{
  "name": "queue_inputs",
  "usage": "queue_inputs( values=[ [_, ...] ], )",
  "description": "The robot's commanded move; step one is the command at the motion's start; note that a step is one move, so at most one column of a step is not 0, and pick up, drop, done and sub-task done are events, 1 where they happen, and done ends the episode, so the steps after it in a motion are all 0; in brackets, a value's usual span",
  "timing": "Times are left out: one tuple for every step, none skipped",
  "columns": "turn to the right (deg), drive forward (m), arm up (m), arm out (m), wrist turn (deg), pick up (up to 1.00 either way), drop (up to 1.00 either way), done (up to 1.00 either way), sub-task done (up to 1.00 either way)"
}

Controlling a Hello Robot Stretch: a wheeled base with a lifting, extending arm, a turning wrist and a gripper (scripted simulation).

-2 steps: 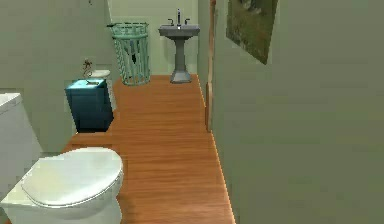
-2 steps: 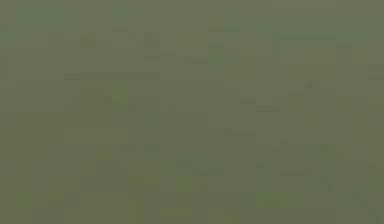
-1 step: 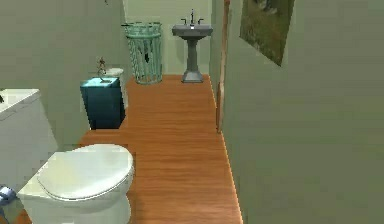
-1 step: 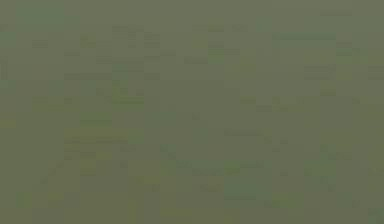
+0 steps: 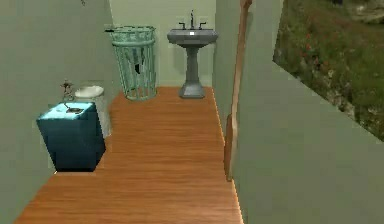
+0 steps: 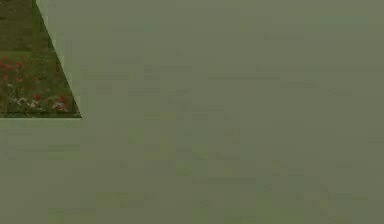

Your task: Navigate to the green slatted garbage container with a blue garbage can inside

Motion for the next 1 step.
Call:
queue_inputs(
  values=[
    [0.0,0.6,0.0,0.0,0.0,0.0,0.0,0.0,0.0]
  ],
)
